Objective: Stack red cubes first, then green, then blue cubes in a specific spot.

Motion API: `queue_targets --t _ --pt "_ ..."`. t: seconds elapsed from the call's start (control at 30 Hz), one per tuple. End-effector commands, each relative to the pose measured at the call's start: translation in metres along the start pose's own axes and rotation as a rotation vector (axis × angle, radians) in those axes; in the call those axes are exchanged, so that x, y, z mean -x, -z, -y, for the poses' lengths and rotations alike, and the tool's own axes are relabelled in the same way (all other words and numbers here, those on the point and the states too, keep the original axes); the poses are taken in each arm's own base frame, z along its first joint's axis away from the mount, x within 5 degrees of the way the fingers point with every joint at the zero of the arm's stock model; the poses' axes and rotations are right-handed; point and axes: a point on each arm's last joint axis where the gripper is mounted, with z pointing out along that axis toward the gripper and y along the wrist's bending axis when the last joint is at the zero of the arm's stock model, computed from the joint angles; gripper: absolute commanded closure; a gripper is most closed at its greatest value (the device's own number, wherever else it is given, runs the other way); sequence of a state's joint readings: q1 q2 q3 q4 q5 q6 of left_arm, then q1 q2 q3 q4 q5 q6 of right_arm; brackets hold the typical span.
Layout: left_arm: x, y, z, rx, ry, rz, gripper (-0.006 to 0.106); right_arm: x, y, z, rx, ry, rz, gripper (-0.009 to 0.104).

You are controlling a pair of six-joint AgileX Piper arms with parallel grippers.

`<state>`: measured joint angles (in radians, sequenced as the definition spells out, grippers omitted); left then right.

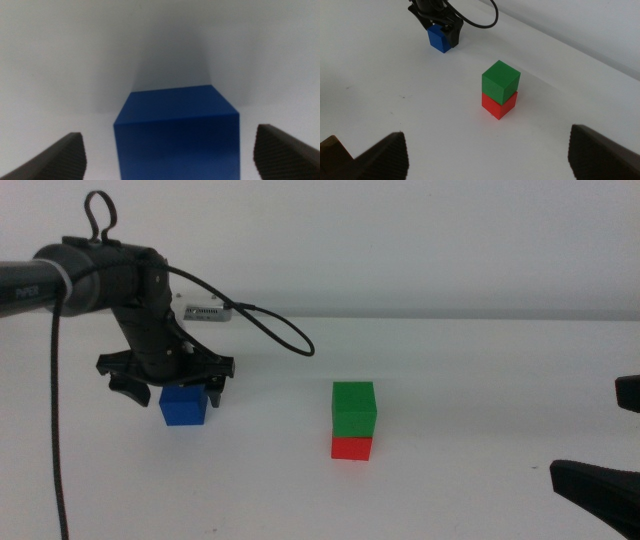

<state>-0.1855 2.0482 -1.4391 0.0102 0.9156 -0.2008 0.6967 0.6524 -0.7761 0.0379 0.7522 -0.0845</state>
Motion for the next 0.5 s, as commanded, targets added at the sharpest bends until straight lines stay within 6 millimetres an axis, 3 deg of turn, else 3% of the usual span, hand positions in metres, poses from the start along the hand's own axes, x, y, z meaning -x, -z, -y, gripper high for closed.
queue_targets --t 0.0,0.13,0.27,0.3,0.37,0.47 --pt "0.002 -0.004 0.003 -0.011 0.010 0.010 0.016 -0.001 0.000 0.000 -0.004 0.007 0.007 0.010" --pt "0.004 -0.006 0.004 -0.013 0.009 0.022 0.032 -0.001 0.000 0.000 -0.004 0.007 0.007 0.010" --pt "0.004 -0.006 0.002 -0.006 0.006 0.028 0.061 -0.001 0.000 0.000 -0.004 0.007 0.007 0.010" --pt "0.002 0.006 0.004 -0.039 0.040 0.025 0.085 -0.001 0.000 0.000 -0.004 0.007 0.007 0.010" --pt "-0.003 0.033 0.007 -0.049 0.065 0.040 0.101 -0.001 0.000 0.000 -0.004 0.007 0.007 0.010" --pt "-0.022 0.085 0.021 -0.020 0.093 0.080 0.102 -0.001 0.000 0.000 -0.004 0.007 0.007 0.010"
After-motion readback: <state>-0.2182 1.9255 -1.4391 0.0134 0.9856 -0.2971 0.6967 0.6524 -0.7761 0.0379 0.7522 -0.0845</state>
